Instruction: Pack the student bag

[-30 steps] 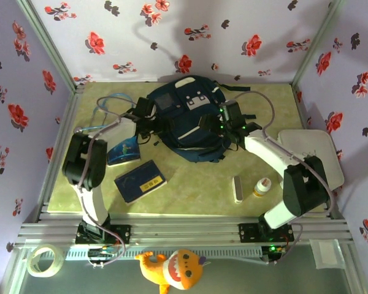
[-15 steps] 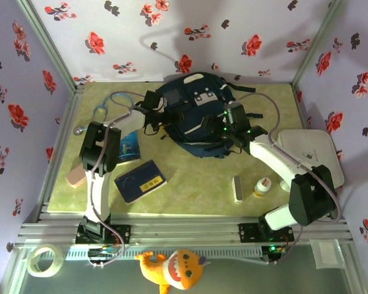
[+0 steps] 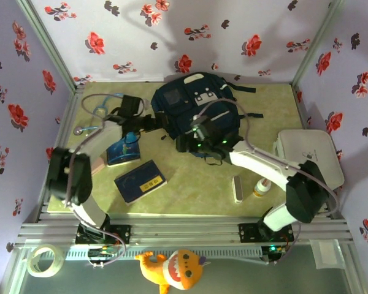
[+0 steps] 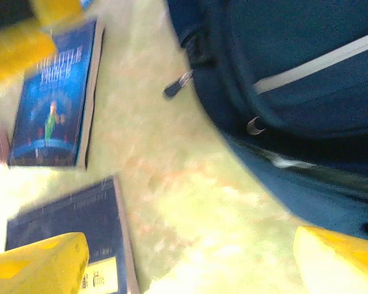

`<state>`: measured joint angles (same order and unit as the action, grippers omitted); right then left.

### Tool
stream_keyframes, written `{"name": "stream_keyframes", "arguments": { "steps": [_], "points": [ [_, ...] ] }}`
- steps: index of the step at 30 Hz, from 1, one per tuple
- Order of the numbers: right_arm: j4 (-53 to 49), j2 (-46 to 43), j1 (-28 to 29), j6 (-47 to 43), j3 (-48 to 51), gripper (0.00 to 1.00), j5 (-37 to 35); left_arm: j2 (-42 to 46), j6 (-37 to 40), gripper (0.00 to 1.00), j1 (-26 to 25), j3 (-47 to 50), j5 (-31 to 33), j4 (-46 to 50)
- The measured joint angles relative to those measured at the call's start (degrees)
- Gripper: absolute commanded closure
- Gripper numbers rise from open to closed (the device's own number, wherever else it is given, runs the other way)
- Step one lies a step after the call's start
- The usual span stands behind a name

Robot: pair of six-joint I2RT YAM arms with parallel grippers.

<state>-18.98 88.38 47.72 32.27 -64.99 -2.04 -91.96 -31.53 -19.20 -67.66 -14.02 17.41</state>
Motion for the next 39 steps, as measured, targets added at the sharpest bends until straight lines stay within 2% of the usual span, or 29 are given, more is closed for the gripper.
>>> {"name": "stream_keyframes", "arguments": {
  "steps": [6,12,15,19,24,29,35,39],
  "points": [
    [-3.5,10.3,8.3,-2.8,-5.8,0.13,-1.4,11.8,0.0,0.0,8.2,7.6,3.7,0.9],
    [-8.0,19.4,13.3,-7.6,-15.0,0.13,-2.3,16.1,0.0,0.0,14.5,11.6,5.1,3.1],
    [-10.1,24.1,15.1,-9.9,-19.9,0.16,-2.3,18.0,0.1,0.0,16.3,12.7,5.2,4.3],
    [-13.0,30.9,16.4,-11.3,-25.6,0.18,-2.3,19.2,0.4,0.0,17.2,13.1,5.4,4.7],
    [-15.0,35.0,16.8,-11.8,-26.8,0.18,-1.9,19.3,0.6,0.0,17.3,13.1,5.5,4.8],
    [-16.9,35.4,16.8,-12.8,-28.2,0.17,-2.2,19.3,0.6,0.0,17.3,13.1,5.5,4.8],
    [-17.0,34.9,16.5,-15.7,-27.1,0.17,-6.3,19.3,0.7,0.0,17.3,13.1,5.4,5.4],
    [-16.9,32.4,13.1,-17.6,-23.8,0.17,-8.4,19.0,0.6,0.0,17.3,13.1,4.4,6.2]
  ]
}}
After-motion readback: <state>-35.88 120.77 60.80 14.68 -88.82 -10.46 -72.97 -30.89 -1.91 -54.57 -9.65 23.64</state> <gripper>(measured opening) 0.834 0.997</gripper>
